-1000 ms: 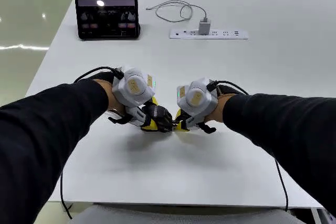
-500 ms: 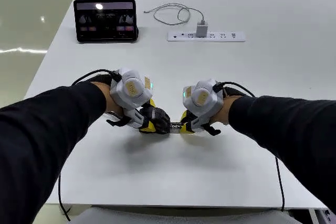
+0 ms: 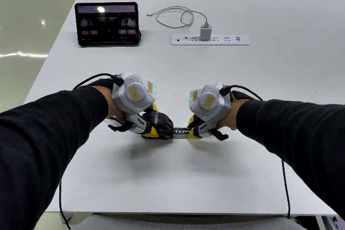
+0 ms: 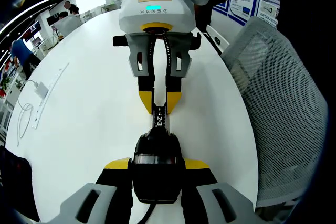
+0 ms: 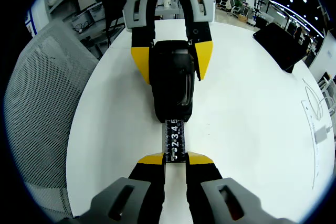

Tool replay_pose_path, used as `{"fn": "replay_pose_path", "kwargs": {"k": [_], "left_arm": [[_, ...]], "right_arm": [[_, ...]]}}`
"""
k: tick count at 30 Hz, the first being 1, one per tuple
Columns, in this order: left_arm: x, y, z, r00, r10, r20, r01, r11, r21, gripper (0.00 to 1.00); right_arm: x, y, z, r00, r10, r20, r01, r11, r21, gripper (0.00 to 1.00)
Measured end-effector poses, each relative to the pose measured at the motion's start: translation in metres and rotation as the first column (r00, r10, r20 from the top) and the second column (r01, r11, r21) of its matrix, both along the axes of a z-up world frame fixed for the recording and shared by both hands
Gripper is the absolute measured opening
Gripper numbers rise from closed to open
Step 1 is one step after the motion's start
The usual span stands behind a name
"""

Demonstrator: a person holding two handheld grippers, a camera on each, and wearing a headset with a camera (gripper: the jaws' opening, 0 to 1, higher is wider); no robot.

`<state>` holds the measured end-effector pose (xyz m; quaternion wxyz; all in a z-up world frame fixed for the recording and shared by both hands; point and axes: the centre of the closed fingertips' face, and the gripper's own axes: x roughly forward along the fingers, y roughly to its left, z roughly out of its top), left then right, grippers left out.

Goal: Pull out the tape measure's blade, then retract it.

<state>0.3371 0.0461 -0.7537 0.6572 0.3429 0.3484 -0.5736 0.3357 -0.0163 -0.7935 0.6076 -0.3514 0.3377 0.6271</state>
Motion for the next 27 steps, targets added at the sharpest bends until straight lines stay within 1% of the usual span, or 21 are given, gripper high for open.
{"fn": "replay_pose_path", "kwargs": {"k": [5, 13, 17, 27], "left_arm": [[0.0, 0.0, 0.0, 1.0, 0.006, 0.002, -0.006, 1.0, -0.002, 0.31], [0.0, 0.0, 0.0, 1.0, 0.009, 0.004, -0.009, 1.0, -0.001, 0.31], [-0.001, 0.0, 0.001, 1.0, 0.012, 0.004, -0.012, 1.0, -0.003, 0.31], [0.001, 0.0, -0.001, 1.0, 0.014, 0.005, -0.014, 1.0, 0.0, 0.31]], "right_arm": [[0.0, -0.004, 0.0, 1.0, 0.006, 0.007, -0.006, 1.0, -0.007, 0.09], [0.0, -0.009, 0.0, 1.0, -0.005, -0.003, 0.005, 1.0, -0.014, 0.09], [0.001, -0.014, 0.0, 1.0, -0.01, 0.002, 0.01, 1.0, -0.012, 0.09], [0.001, -0.029, 0.0, 1.0, -0.03, -0.006, 0.03, 0.999, -0.012, 0.09]]}}
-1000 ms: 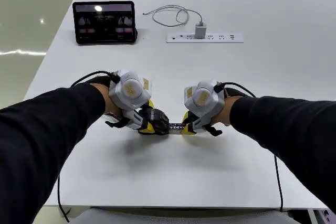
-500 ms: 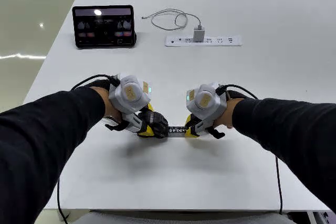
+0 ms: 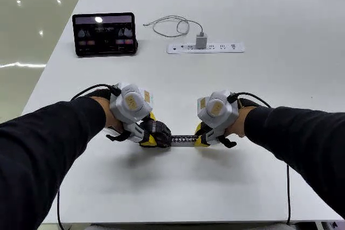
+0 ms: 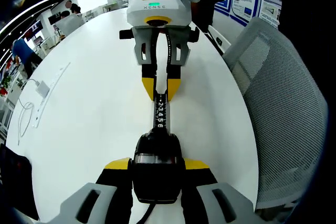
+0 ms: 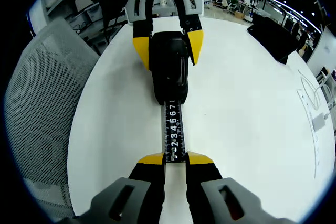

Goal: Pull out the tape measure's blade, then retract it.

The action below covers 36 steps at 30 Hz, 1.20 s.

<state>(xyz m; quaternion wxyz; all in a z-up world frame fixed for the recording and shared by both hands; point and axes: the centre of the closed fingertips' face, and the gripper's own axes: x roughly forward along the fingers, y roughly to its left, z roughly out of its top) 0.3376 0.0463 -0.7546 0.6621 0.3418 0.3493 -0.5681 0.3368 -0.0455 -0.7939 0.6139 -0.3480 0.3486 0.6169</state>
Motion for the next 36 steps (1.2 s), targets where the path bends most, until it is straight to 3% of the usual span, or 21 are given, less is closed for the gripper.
{"fn": "replay_pose_path", "kwargs": {"k": [19, 23, 36], "left_arm": [[0.0, 0.0, -0.001, 1.0, 0.0, -0.001, 0.0, 1.0, 0.003, 0.31], [0.0, 0.0, -0.001, 1.0, 0.005, 0.001, -0.005, 1.0, 0.005, 0.31], [-0.001, -0.001, -0.001, 1.0, 0.011, 0.006, -0.011, 1.0, 0.002, 0.31]], "right_arm": [[-0.003, -0.015, 0.002, 1.0, -0.015, -0.01, 0.015, 1.0, 0.015, 0.1], [-0.002, -0.02, 0.002, 1.0, 0.006, 0.016, -0.006, 1.0, 0.001, 0.1], [-0.001, -0.03, 0.002, 1.0, -0.011, 0.01, 0.011, 1.0, 0.019, 0.1]]}}
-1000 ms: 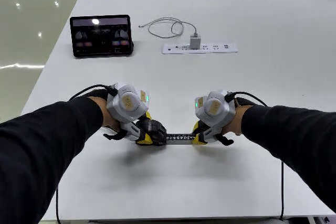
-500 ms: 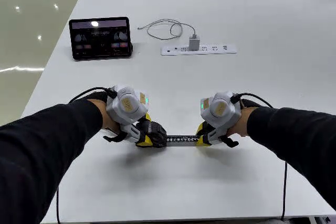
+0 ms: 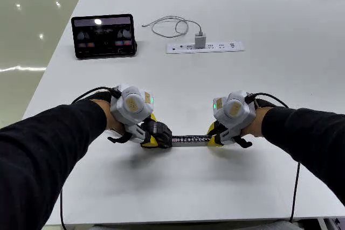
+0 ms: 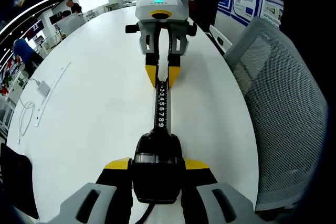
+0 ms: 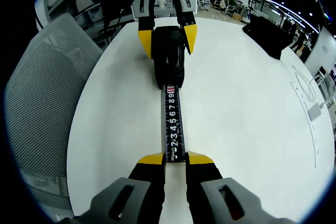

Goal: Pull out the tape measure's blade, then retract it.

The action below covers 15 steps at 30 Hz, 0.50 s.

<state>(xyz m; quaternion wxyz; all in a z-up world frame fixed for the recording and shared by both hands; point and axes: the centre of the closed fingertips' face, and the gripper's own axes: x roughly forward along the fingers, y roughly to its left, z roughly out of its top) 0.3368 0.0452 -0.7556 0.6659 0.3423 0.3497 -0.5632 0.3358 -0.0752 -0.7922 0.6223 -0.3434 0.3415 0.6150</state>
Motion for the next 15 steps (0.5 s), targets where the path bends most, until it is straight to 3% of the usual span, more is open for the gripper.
{"fn": "replay_pose_path", "kwargs": {"k": [15], "left_arm": [[0.0, -0.0001, 0.0001, 1.0, 0.016, -0.001, -0.016, 1.0, -0.007, 0.31]], "right_arm": [[0.0016, -0.008, -0.0005, 1.0, -0.013, -0.012, 0.013, 1.0, -0.009, 0.1]]}}
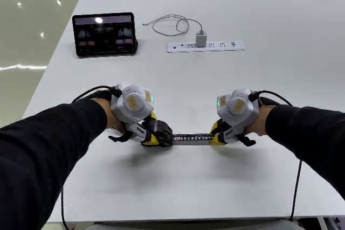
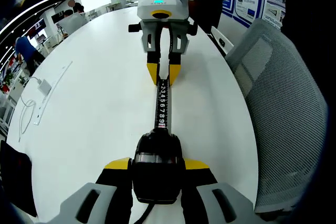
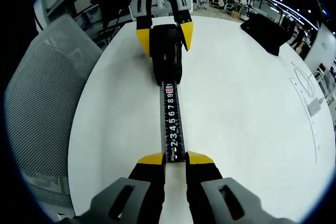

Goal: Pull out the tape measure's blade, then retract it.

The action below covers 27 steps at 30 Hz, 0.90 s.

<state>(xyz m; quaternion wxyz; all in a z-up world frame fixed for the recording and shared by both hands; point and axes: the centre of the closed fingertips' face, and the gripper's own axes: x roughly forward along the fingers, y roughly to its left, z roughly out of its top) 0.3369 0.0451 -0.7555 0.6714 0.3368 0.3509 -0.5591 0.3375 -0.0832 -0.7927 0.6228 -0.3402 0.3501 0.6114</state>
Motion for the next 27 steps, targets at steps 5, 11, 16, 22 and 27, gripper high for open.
{"fn": "replay_pose_path", "kwargs": {"k": [5, 11, 16, 22, 27], "left_arm": [[0.0, 0.0, 0.0, 1.0, 0.0, -0.004, 0.0, 1.0, -0.001, 0.31], [0.0, 0.0, 0.0, 1.0, 0.001, -0.005, -0.001, 1.0, -0.001, 0.31], [0.0, 0.0, 0.0, 1.0, 0.003, -0.005, -0.003, 1.0, -0.001, 0.31], [0.0, -0.001, 0.0, 1.0, 0.013, -0.006, -0.013, 1.0, -0.006, 0.31], [0.0, 0.0, 0.0, 1.0, 0.017, -0.008, -0.017, 1.0, -0.009, 0.31]], "right_arm": [[0.001, -0.004, 0.0, 1.0, -0.007, -0.001, 0.007, 1.0, 0.003, 0.1], [0.0, -0.009, 0.0, 1.0, -0.008, -0.008, 0.008, 1.0, 0.008, 0.1], [0.001, -0.012, 0.0, 1.0, -0.007, -0.005, 0.007, 1.0, 0.003, 0.1], [0.003, -0.021, 0.0, 1.0, -0.013, -0.003, 0.013, 1.0, -0.005, 0.1], [0.004, -0.028, -0.001, 1.0, -0.015, 0.001, 0.015, 1.0, -0.015, 0.1]]}}
